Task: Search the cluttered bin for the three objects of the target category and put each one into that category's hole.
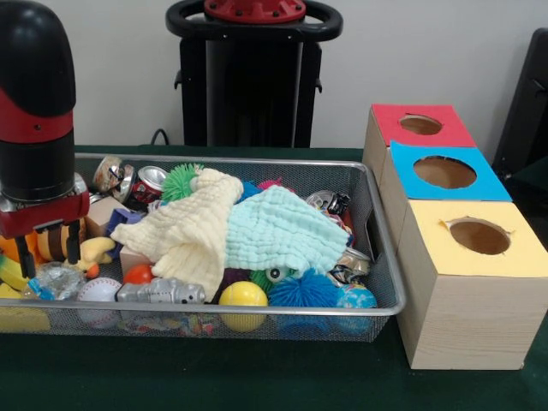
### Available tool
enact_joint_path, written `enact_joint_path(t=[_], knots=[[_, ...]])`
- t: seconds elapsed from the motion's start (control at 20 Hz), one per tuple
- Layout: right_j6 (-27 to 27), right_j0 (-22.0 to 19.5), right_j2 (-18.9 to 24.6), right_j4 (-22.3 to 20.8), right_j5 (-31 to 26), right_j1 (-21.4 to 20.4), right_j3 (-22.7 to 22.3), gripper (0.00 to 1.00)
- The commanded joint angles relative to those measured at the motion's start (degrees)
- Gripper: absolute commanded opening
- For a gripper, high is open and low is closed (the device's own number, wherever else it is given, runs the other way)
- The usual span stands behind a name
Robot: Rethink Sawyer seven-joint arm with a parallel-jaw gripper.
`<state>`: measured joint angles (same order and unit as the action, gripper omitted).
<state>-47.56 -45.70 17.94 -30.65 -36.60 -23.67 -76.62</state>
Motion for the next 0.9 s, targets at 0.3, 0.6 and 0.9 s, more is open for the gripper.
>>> enact_joint_path(t=[0.3, 0.6, 0.9], knots=[[-1.06, 0.57, 6.24, -0.13, 4.57, 1.27, -4.49, 1.00], [-0.85, 0.53, 6.43, -0.08, 4.24, 1.34, -4.56, 1.00], [-0.84, 0.56, 6.44, -0.07, 4.11, 1.33, -4.54, 1.00]])
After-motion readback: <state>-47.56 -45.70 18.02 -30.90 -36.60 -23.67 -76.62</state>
